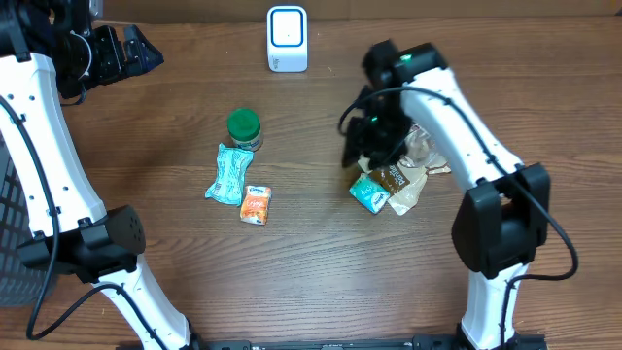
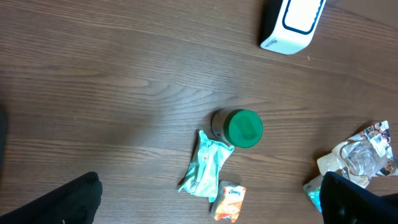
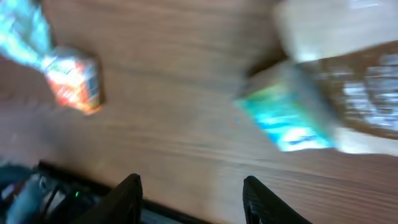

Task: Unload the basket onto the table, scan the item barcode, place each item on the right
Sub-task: 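Carry the teal packet right and release it near the brown bag, then reach the right gripper to the orange Kleenex packet and grasp it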

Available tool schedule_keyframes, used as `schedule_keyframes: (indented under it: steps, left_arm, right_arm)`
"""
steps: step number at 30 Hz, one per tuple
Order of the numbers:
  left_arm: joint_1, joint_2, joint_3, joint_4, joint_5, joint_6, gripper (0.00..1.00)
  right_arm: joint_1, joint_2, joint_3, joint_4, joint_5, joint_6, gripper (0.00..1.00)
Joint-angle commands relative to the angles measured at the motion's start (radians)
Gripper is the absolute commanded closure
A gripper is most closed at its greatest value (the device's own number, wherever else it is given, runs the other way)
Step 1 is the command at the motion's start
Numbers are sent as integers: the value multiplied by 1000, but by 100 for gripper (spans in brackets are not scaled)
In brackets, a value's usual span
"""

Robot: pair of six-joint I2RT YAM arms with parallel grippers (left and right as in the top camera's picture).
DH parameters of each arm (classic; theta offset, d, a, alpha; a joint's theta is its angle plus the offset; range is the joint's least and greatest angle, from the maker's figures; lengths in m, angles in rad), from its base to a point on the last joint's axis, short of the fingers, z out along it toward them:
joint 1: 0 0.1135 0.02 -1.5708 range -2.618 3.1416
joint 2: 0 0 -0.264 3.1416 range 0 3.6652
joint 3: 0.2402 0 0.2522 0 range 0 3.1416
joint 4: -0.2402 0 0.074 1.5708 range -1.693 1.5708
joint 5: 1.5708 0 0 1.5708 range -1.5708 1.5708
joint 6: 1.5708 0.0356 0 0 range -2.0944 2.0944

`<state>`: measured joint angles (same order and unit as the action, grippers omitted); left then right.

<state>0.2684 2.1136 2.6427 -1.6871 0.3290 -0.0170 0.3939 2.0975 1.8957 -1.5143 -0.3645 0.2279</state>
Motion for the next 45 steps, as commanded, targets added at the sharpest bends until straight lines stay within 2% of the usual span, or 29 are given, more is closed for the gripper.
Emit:
schedule_keyframes:
  steps: [1, 4, 9, 12, 15, 17, 18, 20, 23, 28, 31, 34, 37, 43, 45]
  left_arm:
    - [-7, 0, 0, 0, 0, 2, 0]
    - [-7, 0, 0, 0, 0, 2, 0]
    - [-7, 0, 0, 0, 0, 2, 0]
    - [-7, 0, 0, 0, 0, 2, 0]
    - [-7, 0, 0, 0, 0, 2, 0]
    - [-7, 0, 0, 0, 0, 2, 0]
    - [-7, 0, 0, 0, 0, 2, 1]
    - [-7, 0, 0, 0, 0, 2, 0]
    - [-7, 0, 0, 0, 0, 2, 0]
    - [-7, 0, 0, 0, 0, 2, 0]
    - [-7, 0, 0, 0, 0, 2, 0]
    - [-7, 0, 0, 0, 0, 2, 0]
    - [-7, 0, 0, 0, 0, 2, 0]
    - [-7, 0, 0, 0, 0, 2, 0]
    - [-7, 0, 0, 0, 0, 2, 0]
  right_arm:
    - [92, -32, 5, 18, -22, 59, 48]
    - [183, -86, 3, 51, 102, 160, 44]
    - [251, -140, 0, 84, 110, 250, 38]
    - [286, -140, -68, 162, 109, 328, 27]
    - [301, -140, -217, 294, 29, 375, 2]
    - [301, -140, -292, 377, -43, 375, 0]
    - [301, -140, -334, 429, -82, 375, 3]
    - [301, -140, -406, 528, -131, 398, 18]
    - [303, -140, -494, 669, -135, 485, 34]
    - [342, -132, -568, 891, -91, 598, 36]
    - [366, -97, -568, 970, -32, 673, 39]
    - [378, -47, -568, 1041, -33, 694, 44]
    - [378, -14, -568, 1059, -40, 716, 45]
    - [383, 8, -568, 1062, -5, 715, 72]
    - [389, 8, -568, 1062, 24, 715, 76]
